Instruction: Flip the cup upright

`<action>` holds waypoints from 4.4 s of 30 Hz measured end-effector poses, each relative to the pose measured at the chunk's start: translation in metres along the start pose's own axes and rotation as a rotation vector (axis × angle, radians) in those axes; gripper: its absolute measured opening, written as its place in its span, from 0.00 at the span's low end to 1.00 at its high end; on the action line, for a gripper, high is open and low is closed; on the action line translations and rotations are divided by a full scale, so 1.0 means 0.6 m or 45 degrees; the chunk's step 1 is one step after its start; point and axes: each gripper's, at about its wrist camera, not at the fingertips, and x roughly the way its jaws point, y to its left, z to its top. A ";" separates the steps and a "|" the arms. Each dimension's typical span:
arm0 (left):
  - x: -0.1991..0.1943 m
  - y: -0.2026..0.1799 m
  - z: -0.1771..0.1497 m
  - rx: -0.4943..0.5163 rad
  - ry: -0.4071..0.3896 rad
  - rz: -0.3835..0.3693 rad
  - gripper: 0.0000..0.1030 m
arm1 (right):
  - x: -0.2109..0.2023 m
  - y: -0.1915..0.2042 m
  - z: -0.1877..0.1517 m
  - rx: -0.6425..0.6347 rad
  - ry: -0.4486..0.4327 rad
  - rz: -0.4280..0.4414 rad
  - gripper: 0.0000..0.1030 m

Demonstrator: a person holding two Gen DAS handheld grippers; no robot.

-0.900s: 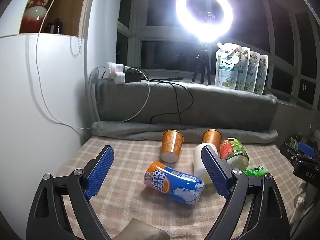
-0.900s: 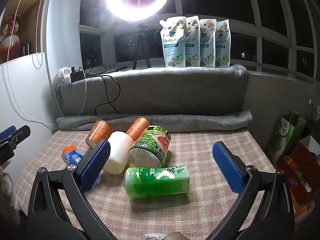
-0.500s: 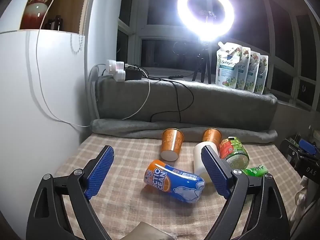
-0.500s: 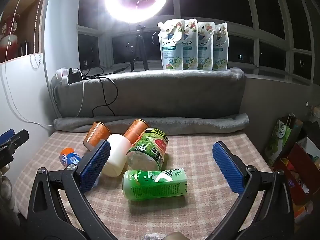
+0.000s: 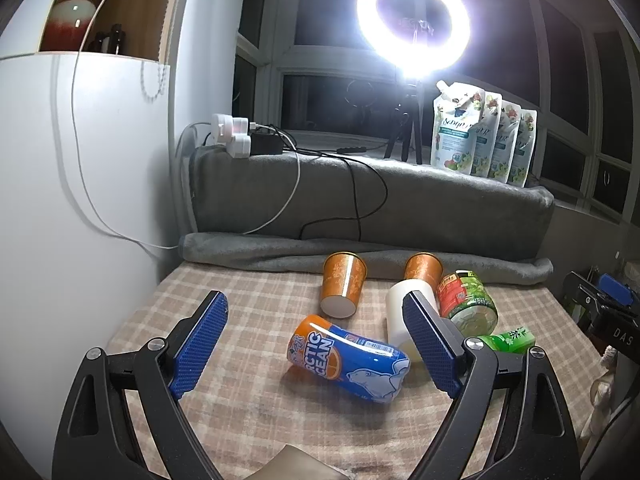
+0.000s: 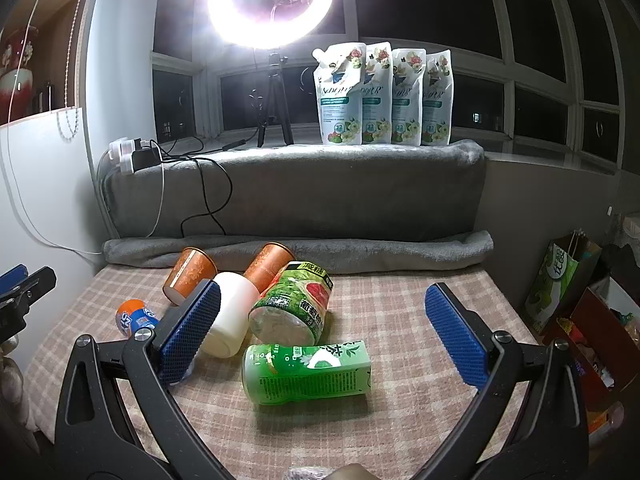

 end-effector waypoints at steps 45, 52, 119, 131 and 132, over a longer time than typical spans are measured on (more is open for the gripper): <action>0.001 0.006 -0.001 -0.009 0.013 -0.010 0.87 | 0.016 0.000 -0.006 0.009 0.048 0.004 1.00; 0.000 0.005 -0.001 -0.009 0.016 -0.009 0.87 | 0.020 -0.002 -0.008 0.007 0.057 0.004 1.00; 0.005 0.103 -0.019 -0.176 0.074 0.064 0.87 | 0.433 0.210 0.008 -0.186 1.168 0.311 0.82; -0.002 0.107 -0.017 -0.175 0.061 0.075 0.87 | 0.423 0.229 0.007 -0.237 1.105 0.332 0.77; -0.003 0.107 -0.016 -0.175 0.061 0.077 0.87 | 0.416 0.228 0.008 -0.236 1.087 0.338 0.77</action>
